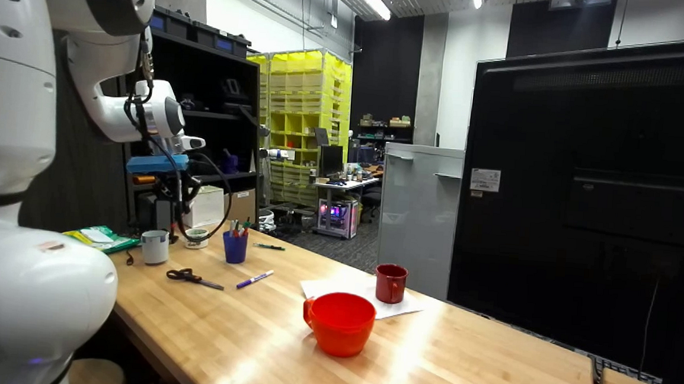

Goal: Move the pen and place it in the cup

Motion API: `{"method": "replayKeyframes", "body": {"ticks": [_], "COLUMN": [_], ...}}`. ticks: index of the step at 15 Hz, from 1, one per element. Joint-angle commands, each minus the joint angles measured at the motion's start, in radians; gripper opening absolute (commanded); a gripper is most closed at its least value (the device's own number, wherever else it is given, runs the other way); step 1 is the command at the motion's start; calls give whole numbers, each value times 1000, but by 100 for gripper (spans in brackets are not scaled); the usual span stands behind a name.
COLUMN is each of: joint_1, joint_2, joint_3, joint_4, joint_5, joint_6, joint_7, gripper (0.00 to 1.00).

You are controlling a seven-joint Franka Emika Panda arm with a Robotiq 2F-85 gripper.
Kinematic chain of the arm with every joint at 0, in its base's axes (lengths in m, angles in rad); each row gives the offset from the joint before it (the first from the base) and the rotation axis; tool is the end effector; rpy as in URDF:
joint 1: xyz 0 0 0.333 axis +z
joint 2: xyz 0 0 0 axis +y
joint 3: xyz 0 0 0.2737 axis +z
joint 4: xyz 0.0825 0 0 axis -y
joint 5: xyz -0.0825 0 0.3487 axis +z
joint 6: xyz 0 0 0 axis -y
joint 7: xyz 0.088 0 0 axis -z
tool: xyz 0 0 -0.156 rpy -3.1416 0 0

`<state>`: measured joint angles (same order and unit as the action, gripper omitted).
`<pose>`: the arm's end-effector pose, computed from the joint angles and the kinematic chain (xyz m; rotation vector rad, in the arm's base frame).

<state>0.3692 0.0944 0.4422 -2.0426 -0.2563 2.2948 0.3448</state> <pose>0.3966 0.3940 0.3461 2.9300 0.9312 0.3577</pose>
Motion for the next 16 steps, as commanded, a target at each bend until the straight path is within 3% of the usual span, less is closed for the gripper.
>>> {"method": "replayKeyframes", "body": {"ticks": [1,6,7,8,12,16], "joint_1": [26,29,24,19,21,52], "joint_2": [-1,-1,1,5,51,130], "joint_3": [-26,-26,-31,-36,-55,-60], "joint_4": [2,2,16,29,147,299], "joint_5": [4,4,-5,-2,-41,-167], "joint_6": [-2,-2,-23,-43,-252,-480], "joint_7": [-3,-3,-27,-57,-230,-321], "gripper": [10,10,2,2,2,2]}}
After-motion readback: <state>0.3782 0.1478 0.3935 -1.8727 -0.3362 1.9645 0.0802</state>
